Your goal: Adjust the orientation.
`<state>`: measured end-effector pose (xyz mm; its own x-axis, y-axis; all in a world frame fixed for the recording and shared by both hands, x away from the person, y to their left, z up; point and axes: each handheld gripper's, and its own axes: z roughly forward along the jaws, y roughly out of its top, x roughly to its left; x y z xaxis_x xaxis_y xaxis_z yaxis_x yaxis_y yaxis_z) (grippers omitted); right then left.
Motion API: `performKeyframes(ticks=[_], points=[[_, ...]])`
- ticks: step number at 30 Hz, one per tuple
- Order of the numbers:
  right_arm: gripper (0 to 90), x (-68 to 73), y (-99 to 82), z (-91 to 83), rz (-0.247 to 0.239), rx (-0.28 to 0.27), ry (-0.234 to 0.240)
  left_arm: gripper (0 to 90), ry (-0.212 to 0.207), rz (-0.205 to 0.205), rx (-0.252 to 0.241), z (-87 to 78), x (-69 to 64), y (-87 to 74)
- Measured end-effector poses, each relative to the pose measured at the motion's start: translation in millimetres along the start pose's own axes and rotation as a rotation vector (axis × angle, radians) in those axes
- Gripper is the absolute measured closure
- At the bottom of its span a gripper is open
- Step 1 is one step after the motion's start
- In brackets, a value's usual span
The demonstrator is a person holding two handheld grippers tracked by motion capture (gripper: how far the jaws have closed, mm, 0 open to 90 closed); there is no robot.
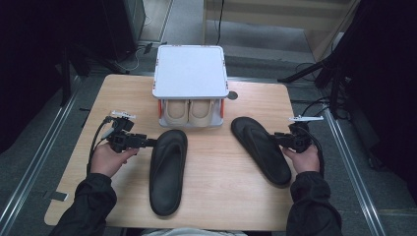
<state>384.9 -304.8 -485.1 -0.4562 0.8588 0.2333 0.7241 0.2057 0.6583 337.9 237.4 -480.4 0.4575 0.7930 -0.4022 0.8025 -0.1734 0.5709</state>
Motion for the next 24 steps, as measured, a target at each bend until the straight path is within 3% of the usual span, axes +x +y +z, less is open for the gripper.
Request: performKeyframes(ticks=[11,24], points=[[64.7,-1.0,1.8,21.1,-0.017,0.064,-0.017,37.2,0.006,-0.008,0.002,-2.3,2.2,-4.4],[72.5,-4.9,5.4,24.0,0.01,0.068,-0.004,37.2,0.013,-0.014,-0.013,-5.9,3.2,-7.2]])
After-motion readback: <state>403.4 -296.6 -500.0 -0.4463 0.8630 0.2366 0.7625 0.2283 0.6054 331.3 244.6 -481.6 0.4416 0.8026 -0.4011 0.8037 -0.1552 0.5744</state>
